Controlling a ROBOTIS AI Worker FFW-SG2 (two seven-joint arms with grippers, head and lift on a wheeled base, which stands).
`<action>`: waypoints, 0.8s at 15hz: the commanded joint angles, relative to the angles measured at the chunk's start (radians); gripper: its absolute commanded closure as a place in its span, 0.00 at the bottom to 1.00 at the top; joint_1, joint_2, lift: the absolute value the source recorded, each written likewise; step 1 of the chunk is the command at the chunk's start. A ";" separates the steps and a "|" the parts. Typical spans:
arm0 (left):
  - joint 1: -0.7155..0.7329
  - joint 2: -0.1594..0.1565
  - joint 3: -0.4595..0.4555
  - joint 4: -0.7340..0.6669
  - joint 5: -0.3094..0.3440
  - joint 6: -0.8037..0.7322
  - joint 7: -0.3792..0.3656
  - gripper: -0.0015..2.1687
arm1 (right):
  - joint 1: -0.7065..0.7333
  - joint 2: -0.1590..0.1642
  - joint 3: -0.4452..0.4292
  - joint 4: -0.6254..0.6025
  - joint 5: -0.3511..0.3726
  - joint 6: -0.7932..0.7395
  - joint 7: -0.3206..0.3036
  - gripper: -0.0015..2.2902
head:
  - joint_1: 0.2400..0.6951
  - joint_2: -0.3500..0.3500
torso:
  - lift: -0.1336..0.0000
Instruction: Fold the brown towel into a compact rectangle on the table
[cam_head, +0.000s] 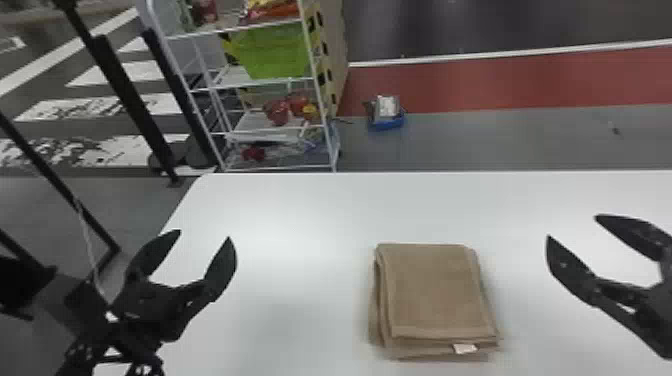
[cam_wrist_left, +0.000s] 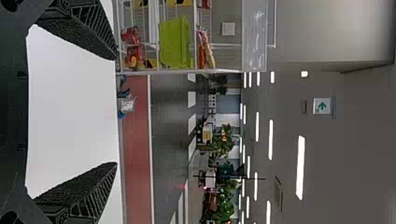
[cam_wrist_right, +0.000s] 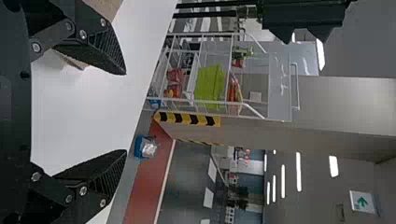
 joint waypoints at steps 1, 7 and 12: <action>0.040 -0.003 -0.001 0.003 0.035 -0.029 0.015 0.04 | 0.083 0.002 0.005 0.032 -0.012 -0.220 -0.051 0.04 | 1.00 0.85 | 0.08; 0.072 -0.003 0.005 0.112 0.035 -0.210 0.014 0.04 | 0.117 0.002 -0.029 0.107 -0.089 -0.263 -0.077 0.04 | 1.00 0.87 | 0.08; 0.081 -0.003 0.005 0.113 0.033 -0.214 -0.011 0.04 | 0.124 0.002 -0.011 0.099 -0.084 -0.247 -0.101 0.04 | 1.00 0.87 | 0.08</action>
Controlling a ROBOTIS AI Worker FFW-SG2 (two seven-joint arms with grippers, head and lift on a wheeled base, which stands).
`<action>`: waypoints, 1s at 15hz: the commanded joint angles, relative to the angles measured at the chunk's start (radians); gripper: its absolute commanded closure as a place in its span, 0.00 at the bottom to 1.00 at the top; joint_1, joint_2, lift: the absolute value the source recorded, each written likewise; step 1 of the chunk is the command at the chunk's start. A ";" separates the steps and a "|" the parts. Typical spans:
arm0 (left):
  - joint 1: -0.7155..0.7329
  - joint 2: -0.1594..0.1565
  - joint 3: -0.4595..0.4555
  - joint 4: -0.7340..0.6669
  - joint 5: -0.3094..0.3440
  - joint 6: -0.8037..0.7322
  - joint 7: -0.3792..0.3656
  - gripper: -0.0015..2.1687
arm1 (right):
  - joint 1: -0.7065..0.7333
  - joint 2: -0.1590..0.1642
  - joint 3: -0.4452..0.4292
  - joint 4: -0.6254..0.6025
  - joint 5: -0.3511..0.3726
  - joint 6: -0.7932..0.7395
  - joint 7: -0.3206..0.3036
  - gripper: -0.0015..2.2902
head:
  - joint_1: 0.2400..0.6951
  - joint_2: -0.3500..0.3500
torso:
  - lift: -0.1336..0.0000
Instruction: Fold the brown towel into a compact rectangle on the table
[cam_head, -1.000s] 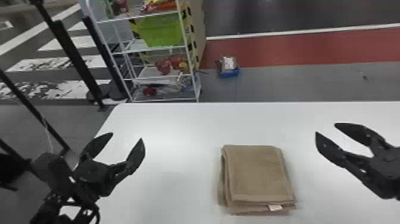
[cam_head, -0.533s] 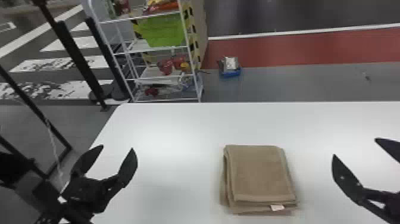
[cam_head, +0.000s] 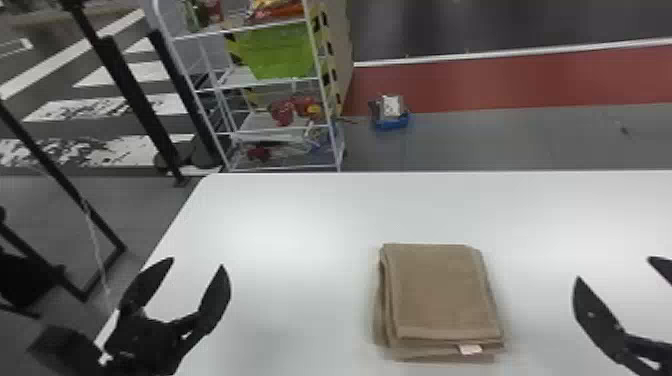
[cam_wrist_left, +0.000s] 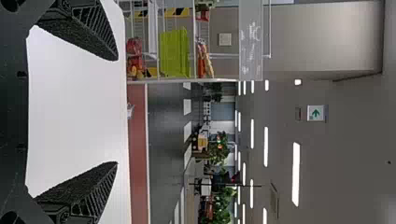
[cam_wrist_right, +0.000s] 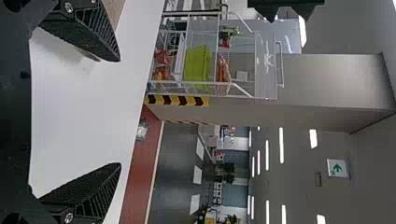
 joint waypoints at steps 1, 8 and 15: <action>0.002 -0.003 0.000 0.002 0.000 -0.002 -0.002 0.04 | 0.002 0.002 0.002 0.001 0.003 0.010 -0.008 0.04 | 1.00 0.87 | 0.08; 0.007 -0.003 0.003 0.002 -0.004 -0.008 -0.017 0.04 | 0.002 0.002 0.029 -0.001 0.017 0.025 -0.048 0.04 | 1.00 0.87 | 0.08; 0.011 -0.003 0.003 0.004 -0.011 -0.023 -0.031 0.05 | -0.003 0.002 0.107 0.004 0.060 0.028 -0.124 0.04 | 1.00 0.90 | 0.08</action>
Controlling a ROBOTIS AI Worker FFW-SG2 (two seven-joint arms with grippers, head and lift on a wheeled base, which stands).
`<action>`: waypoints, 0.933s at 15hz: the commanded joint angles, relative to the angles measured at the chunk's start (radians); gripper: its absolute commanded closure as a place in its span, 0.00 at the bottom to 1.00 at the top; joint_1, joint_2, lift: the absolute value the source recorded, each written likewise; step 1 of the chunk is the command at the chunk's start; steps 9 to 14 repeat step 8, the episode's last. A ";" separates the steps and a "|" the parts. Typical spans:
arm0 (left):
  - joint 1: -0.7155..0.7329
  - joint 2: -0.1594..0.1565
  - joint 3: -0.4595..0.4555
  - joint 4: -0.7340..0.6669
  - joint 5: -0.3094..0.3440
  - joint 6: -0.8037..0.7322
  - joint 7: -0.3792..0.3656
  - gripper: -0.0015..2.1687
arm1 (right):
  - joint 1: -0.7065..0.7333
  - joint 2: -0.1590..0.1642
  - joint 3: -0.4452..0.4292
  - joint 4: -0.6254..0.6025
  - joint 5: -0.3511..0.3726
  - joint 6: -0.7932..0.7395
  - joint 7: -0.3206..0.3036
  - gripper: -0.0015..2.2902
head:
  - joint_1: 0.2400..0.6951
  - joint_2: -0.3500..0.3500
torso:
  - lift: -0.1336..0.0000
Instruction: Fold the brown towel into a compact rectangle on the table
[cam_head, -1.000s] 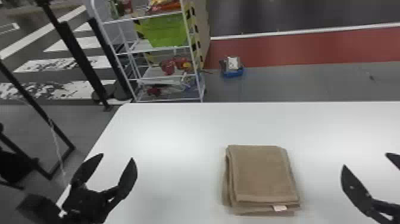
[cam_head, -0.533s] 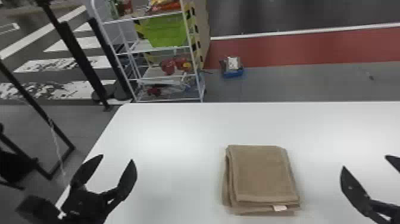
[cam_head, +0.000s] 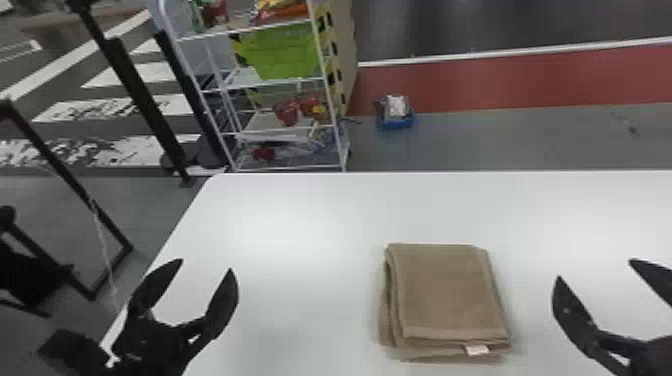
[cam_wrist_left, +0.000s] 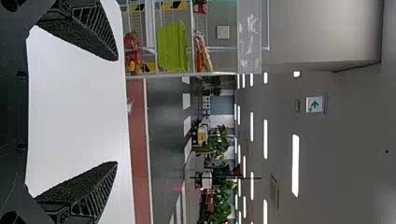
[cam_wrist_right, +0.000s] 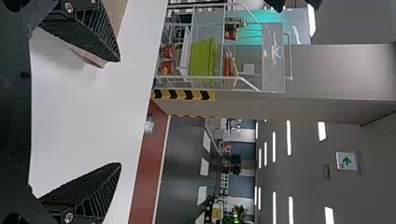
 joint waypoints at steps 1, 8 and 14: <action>0.000 -0.003 0.000 0.002 0.000 0.000 -0.002 0.05 | -0.008 0.002 0.010 0.005 0.010 0.012 -0.002 0.04 | 1.00 0.91 | 0.08; -0.012 -0.003 -0.006 0.021 -0.002 0.003 -0.013 0.05 | -0.009 0.002 0.018 0.007 0.012 0.018 -0.005 0.04 | 1.00 0.92 | 0.08; -0.012 -0.003 -0.006 0.021 -0.002 0.003 -0.013 0.05 | -0.009 0.002 0.018 0.007 0.012 0.018 -0.005 0.04 | 1.00 0.92 | 0.08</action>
